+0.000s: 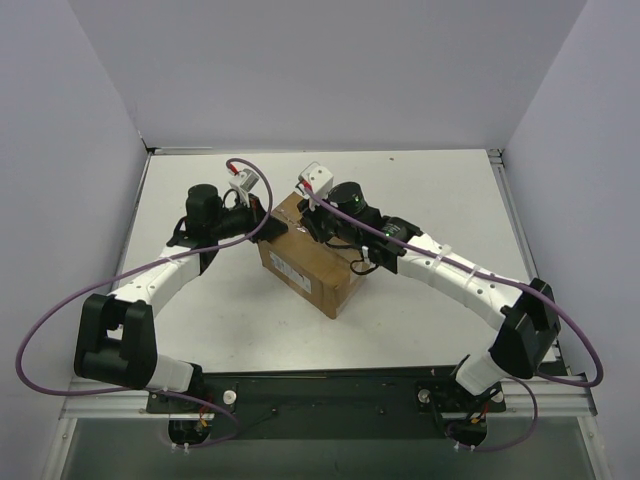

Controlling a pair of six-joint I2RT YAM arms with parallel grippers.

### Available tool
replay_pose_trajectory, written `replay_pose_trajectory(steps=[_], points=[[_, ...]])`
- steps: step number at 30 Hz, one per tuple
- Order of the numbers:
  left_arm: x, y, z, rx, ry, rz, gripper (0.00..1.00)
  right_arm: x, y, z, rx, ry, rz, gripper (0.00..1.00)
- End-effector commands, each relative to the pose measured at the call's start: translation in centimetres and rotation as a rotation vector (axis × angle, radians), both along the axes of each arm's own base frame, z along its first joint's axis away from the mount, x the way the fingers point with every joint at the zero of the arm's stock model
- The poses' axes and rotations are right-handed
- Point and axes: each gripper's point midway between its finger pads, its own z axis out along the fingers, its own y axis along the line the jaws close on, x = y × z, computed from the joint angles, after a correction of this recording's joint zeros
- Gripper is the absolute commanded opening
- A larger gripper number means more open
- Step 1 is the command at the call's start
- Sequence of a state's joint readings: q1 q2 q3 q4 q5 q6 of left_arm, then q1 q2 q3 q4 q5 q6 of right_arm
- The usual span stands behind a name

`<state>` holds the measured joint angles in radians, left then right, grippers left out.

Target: Unpack the express box

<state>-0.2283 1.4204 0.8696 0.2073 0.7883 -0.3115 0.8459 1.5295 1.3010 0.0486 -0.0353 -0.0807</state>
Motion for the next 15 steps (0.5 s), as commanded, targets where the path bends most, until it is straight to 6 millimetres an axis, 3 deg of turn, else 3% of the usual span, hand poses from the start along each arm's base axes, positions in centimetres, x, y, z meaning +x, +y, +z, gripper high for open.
replay_pose_trajectory(steps=[1,15], points=[[0.3,0.7,-0.9,0.031,0.023,0.057,0.00,-1.1,-0.8,2.4,0.012,0.002,-0.011,0.00],[1.0,1.2,-1.3,0.045,0.031,0.093,0.00,-3.4,-3.5,1.4,-0.044,0.058,-0.026,0.00]])
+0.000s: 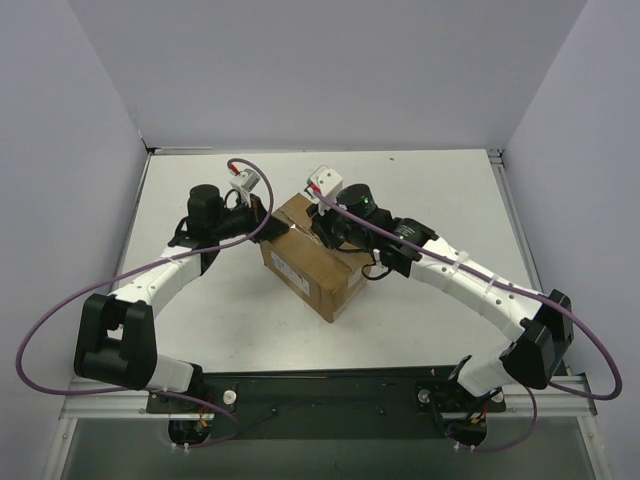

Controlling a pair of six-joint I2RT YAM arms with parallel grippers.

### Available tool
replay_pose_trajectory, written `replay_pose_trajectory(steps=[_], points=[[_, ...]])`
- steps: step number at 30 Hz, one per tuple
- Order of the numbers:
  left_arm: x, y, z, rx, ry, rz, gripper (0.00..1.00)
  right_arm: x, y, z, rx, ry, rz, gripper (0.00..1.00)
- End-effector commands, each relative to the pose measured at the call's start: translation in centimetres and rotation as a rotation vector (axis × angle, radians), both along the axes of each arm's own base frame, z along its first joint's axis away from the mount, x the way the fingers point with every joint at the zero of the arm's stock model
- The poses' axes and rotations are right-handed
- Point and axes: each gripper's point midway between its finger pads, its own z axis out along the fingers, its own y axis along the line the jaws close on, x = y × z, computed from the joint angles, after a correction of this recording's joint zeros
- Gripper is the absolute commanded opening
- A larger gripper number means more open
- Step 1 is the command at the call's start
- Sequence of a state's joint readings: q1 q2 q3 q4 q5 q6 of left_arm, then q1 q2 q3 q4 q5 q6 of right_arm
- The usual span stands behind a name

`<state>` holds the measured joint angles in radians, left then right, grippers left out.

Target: Unpack the express box

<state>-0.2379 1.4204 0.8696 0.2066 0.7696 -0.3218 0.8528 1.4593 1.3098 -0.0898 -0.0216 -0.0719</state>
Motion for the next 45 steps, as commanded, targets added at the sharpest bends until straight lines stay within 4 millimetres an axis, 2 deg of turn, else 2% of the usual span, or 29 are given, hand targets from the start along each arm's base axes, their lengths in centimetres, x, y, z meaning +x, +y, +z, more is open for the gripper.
replay_pose_trajectory(steps=[1,13,24,35,45], points=[[1.0,1.4,-1.3,0.044,0.026,0.086,0.00,-1.5,-1.5,0.7,-0.001,0.020,-0.019,0.00],[1.4,1.6,-1.8,0.054,0.038,0.106,0.00,-3.2,-2.8,-0.1,-0.023,0.082,-0.017,0.00],[1.7,2.0,-2.7,0.071,0.048,0.125,0.00,-5.5,-5.3,-1.1,-0.076,0.144,-0.029,0.00],[2.2,2.3,-3.1,0.099,0.052,0.135,0.00,-7.3,-6.8,-1.9,-0.084,0.189,-0.027,0.00],[2.5,2.6,-3.5,0.119,0.045,0.144,0.00,-9.4,-9.2,-2.7,-0.127,0.231,-0.027,0.00]])
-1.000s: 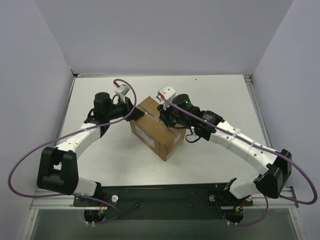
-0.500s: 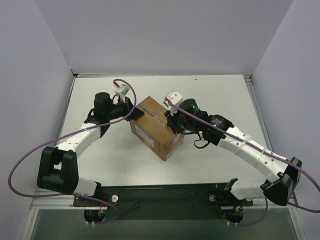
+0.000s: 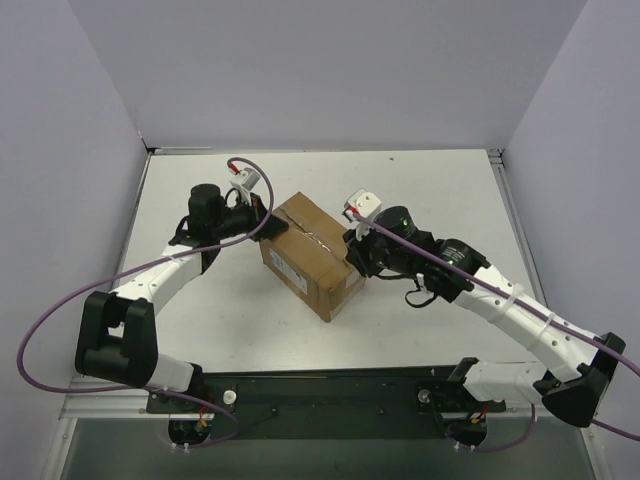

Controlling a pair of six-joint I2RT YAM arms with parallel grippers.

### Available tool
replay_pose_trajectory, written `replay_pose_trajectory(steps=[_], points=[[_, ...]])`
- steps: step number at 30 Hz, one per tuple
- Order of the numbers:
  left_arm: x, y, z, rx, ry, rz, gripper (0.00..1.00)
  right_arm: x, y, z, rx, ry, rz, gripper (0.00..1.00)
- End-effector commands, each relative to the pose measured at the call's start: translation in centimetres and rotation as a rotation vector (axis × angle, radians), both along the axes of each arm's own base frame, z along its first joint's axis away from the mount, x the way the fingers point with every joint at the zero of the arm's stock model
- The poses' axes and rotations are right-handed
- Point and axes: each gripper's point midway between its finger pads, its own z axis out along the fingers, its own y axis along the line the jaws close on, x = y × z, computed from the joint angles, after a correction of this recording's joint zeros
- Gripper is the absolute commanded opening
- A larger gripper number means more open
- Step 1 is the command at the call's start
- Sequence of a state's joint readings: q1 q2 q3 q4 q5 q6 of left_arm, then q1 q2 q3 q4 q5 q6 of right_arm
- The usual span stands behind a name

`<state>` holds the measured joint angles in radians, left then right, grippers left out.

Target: Unpack the express box

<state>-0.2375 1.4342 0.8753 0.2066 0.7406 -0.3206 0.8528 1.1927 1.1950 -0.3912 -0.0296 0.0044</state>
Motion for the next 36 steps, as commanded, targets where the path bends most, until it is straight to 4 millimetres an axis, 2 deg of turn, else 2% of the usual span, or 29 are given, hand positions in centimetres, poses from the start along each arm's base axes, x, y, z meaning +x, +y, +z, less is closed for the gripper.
replay_pose_trajectory(steps=[1,12,18,21,23,26,28,29,31,32,33,35,36], points=[[1.9,2.4,-3.2,0.110,0.043,0.117,0.00,-2.7,-2.2,-1.8,-0.061,0.086,0.008,0.00],[1.9,2.7,-3.3,0.123,0.040,0.121,0.00,-4.7,-4.4,-2.6,-0.067,0.150,0.018,0.00],[1.3,2.7,-3.7,0.125,0.052,0.119,0.00,-5.7,-6.7,-2.0,-0.053,0.186,0.005,0.00],[1.1,2.6,-3.1,0.111,0.047,0.108,0.00,-5.9,-7.7,-1.6,-0.059,0.181,0.020,0.00],[0.9,1.9,-0.9,0.067,0.007,0.078,0.00,-5.6,-8.4,-1.1,-0.047,0.176,0.003,0.00],[0.9,0.4,6.3,-0.027,-0.123,-0.003,0.00,-3.0,-11.0,-1.0,-0.018,0.186,-0.164,0.00],[0.8,-0.1,9.4,-0.017,-0.218,-0.061,0.09,-0.8,-12.7,-1.3,-0.026,0.161,-0.259,0.00],[1.6,0.0,12.9,-0.009,-0.310,-0.059,0.19,0.0,-13.6,-1.9,-0.065,0.139,-0.289,0.00],[2.6,0.8,13.5,0.087,-0.378,-0.035,0.30,1.8,-13.8,-2.0,-0.105,0.074,-0.285,0.00],[3.1,1.1,14.6,0.118,-0.423,-0.015,0.36,2.2,-13.9,-2.2,-0.120,0.064,-0.288,0.00],[3.5,1.6,14.3,0.167,-0.445,-0.009,0.46,2.7,-13.8,-2.5,-0.132,0.067,-0.288,0.00],[4.1,2.1,14.5,0.209,-0.466,0.014,0.52,3.2,-13.8,-2.5,-0.137,0.070,-0.296,0.00],[4.1,2.1,13.5,0.238,-0.439,0.006,0.59,3.4,-13.6,-2.5,-0.138,0.077,-0.299,0.00]])
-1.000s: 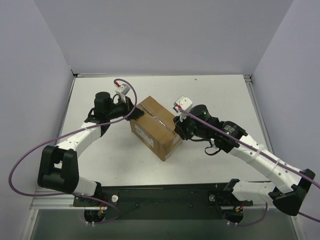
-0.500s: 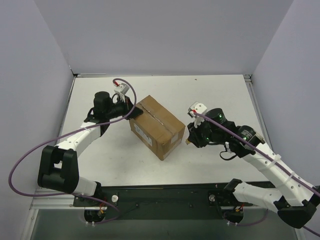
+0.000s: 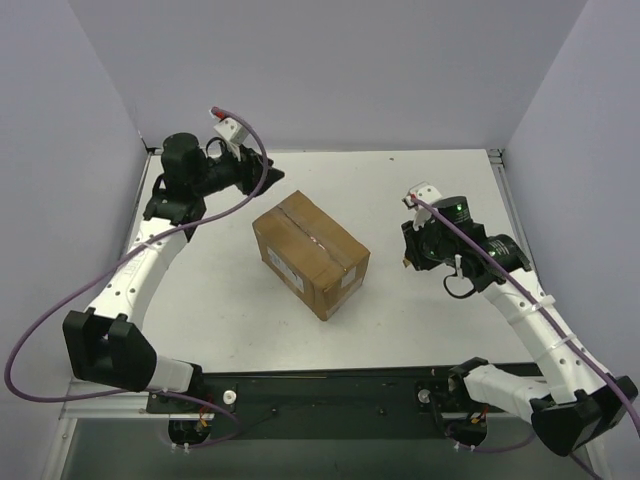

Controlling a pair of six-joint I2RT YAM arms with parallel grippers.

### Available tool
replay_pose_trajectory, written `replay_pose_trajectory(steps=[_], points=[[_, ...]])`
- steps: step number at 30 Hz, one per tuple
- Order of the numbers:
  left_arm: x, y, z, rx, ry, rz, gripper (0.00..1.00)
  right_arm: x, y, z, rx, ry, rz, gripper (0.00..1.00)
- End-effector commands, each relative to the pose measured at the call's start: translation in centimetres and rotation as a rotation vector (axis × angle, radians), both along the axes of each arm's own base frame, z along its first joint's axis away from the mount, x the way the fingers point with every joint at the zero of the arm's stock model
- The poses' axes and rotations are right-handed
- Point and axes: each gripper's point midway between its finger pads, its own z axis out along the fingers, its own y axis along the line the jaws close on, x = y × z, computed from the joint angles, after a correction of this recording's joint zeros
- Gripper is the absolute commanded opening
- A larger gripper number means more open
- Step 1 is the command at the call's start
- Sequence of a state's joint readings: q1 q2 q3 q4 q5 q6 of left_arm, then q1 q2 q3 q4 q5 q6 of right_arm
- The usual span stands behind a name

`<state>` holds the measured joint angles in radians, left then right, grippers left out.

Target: Unpack the express box

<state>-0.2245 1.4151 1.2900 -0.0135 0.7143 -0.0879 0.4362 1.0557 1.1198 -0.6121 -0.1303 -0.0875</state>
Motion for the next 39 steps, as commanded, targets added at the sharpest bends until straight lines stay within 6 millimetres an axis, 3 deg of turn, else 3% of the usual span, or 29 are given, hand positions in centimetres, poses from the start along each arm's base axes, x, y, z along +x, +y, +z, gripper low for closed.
replay_pose_trajectory(steps=[1,3,6,12,18,24,29,33,37,39], points=[[0.4,1.4,-1.2,0.154,-0.024,0.037,0.60,2.2,-0.2,0.2,-0.041,-0.046,-0.017,0.00],[0.9,1.8,-3.1,0.165,0.078,0.058,0.68,2.7,0.0,0.4,-0.034,-0.044,-0.028,0.00],[1.3,2.5,-5.6,0.144,0.187,0.079,0.72,3.6,0.3,0.4,0.001,-0.037,-0.060,0.00],[1.0,2.3,-7.5,0.138,0.225,0.053,0.74,5.2,0.6,-0.1,0.051,-0.059,-0.112,0.00],[0.3,2.9,-9.9,0.179,0.269,0.051,0.74,4.9,1.2,-0.3,0.062,-0.027,-0.082,0.00],[-1.7,2.4,-11.6,0.171,0.320,-0.021,0.74,4.6,1.8,-1.2,0.053,0.004,-0.037,0.00],[-0.9,3.2,-13.6,0.184,0.358,0.055,0.73,5.0,2.4,-1.5,0.068,0.027,-0.030,0.00],[-0.2,3.6,-14.6,0.167,0.394,0.073,0.62,5.3,2.6,-1.5,0.067,0.026,-0.029,0.00],[1.7,4.8,-15.0,0.053,0.466,0.125,0.30,5.3,2.6,-1.9,0.065,0.036,-0.031,0.00],[2.3,5.5,-16.1,-0.010,0.539,0.137,0.23,5.4,2.6,-2.0,0.062,0.040,-0.031,0.00]])
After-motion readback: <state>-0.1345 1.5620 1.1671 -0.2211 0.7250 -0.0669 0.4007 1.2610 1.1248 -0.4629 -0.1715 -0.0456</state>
